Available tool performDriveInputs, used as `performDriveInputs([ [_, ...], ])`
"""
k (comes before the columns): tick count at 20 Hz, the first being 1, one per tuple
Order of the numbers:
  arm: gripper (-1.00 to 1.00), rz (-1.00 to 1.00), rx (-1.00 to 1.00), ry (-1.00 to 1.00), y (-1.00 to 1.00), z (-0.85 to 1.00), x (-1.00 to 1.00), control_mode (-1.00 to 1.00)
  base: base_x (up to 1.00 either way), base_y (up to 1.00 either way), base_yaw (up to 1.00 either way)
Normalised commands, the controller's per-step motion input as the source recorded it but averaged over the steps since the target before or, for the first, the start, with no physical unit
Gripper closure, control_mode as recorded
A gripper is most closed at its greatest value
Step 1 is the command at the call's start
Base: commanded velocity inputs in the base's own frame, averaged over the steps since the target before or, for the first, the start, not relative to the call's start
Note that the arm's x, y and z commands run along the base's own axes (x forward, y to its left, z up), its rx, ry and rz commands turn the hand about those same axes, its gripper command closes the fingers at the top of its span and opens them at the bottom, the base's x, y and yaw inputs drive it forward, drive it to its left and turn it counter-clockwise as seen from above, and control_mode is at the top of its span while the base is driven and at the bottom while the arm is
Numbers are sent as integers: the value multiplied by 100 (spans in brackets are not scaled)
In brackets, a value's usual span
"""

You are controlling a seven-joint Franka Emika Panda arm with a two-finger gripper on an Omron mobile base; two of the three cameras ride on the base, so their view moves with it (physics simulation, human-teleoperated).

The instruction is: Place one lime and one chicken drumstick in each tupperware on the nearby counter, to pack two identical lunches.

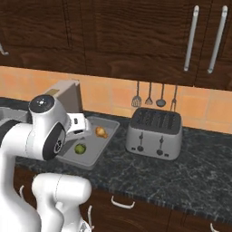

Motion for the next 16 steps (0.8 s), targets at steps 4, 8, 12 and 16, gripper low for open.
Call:
performDriveInputs([
  [4, -100, 0, 0, 0, 0, 0, 0, 100, -40, 57, 0],
  [8, -100, 0, 0, 0, 0, 0, 0, 100, -100, -28, -7],
  [12, -100, 0, 0, 0, 0, 0, 0, 100, -100, -97, -20],
  [16, -100, 0, 0, 0, 0, 0, 0, 100, -75, -100, -24],
])
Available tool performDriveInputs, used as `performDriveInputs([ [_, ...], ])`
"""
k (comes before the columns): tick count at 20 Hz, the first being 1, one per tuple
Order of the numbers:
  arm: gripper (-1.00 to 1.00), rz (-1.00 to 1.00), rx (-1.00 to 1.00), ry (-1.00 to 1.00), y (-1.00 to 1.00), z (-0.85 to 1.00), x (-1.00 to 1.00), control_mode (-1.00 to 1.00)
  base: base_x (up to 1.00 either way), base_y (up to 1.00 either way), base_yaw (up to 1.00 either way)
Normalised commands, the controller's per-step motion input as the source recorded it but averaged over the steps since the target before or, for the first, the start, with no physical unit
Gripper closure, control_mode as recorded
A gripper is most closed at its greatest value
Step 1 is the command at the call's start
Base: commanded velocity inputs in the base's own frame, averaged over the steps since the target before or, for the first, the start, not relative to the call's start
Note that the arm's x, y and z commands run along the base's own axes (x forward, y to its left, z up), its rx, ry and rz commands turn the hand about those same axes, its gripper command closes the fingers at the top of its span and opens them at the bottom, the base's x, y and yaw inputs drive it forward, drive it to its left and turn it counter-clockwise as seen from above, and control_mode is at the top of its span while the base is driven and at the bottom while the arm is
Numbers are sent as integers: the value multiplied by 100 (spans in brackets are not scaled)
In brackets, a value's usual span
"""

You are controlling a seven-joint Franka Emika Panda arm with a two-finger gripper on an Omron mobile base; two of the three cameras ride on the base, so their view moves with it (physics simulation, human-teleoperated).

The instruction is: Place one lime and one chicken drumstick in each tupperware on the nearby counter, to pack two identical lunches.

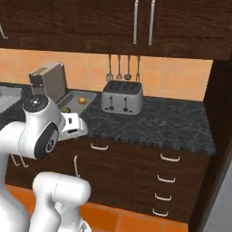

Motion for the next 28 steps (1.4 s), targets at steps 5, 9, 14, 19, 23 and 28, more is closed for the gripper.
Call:
performDriveInputs([
  [5, -100, 0, 0, 0, 0, 0, 0, 100, -53, -100, -25],
  [9, -100, 0, 0, 0, 0, 0, 0, 100, -4, -100, -29],
  [14, -100, 0, 0, 0, 0, 0, 0, 100, 5, -100, -25],
  [19, -100, 0, 0, 0, 0, 0, 0, 100, 22, -95, -18],
  [23, -100, 0, 0, 0, 0, 0, 0, 100, 54, -72, -3],
  [28, -100, 0, 0, 0, 0, 0, 0, 100, 66, -51, 16],
])
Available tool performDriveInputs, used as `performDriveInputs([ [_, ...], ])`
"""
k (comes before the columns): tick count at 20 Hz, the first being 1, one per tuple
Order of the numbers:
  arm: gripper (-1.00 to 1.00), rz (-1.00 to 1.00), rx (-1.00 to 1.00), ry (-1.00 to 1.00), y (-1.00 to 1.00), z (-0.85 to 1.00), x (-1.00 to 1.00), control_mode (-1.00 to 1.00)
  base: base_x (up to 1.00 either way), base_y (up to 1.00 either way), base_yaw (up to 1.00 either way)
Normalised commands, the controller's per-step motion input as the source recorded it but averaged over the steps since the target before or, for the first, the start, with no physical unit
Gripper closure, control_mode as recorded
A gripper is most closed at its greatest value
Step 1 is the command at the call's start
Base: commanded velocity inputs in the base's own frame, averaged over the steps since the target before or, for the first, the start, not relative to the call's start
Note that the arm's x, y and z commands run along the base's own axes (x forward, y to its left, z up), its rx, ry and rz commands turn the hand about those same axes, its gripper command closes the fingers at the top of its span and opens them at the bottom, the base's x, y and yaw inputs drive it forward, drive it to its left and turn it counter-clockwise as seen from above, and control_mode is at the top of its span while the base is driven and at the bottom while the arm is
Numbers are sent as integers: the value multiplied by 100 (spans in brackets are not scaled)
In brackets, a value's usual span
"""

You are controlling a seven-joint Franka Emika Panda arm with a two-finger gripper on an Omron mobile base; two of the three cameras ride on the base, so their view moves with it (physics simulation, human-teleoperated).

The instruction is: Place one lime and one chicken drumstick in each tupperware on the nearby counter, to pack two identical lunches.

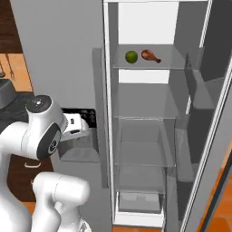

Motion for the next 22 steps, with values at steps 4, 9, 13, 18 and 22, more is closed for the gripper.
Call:
performDriveInputs([
  [4, -100, 0, 0, 0, 0, 0, 0, 100, 29, -68, 16],
  [9, -100, 0, 0, 0, 0, 0, 0, 100, 16, -62, 11],
  [13, -100, 0, 0, 0, 0, 0, 0, 100, 44, -16, 12],
  [18, -100, 0, 0, 0, 0, 0, 0, 100, 37, -41, 15],
  [22, -100, 0, 0, 0, 0, 0, 0, 100, 29, -45, 14],
])
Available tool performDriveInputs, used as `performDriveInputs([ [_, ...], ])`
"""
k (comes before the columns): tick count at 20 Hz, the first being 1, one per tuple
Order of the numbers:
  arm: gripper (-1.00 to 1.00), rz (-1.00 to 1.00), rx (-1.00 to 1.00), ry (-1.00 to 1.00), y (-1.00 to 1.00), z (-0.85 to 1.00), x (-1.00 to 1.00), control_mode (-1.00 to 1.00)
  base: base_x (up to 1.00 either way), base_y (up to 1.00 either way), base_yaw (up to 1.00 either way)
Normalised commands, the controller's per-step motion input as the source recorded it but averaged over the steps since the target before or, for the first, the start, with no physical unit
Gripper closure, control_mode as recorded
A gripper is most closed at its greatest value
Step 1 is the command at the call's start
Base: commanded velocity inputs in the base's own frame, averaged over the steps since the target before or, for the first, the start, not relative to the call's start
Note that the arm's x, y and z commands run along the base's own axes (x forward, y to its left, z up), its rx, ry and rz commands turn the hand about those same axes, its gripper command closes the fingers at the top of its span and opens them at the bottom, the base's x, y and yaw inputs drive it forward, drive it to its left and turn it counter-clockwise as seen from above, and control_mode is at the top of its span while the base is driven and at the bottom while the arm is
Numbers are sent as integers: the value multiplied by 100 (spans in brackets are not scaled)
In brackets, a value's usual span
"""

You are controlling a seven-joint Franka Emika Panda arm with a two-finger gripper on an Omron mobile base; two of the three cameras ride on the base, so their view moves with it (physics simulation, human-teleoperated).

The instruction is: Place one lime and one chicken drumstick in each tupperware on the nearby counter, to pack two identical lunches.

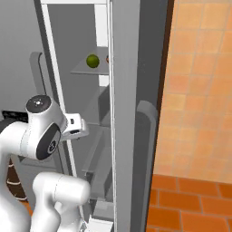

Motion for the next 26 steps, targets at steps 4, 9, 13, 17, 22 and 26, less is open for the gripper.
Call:
performDriveInputs([
  [4, -100, 0, 0, 0, 0, 0, 0, 100, 51, -1, 2],
  [9, -100, 0, 0, -10, -7, 1, 34, -100, 0, 0, 0],
  [13, -100, -2, 0, -28, -20, 47, 0, -100, 0, 0, 0],
  [17, -100, -7, 2, -13, -12, 93, 19, -100, 0, 0, 0],
  [22, -100, -7, 6, -2, -21, 92, 21, -100, 0, 0, 0],
  [26, -100, -2, 0, -14, -23, 19, 50, -100, 0, 0, 0],
])
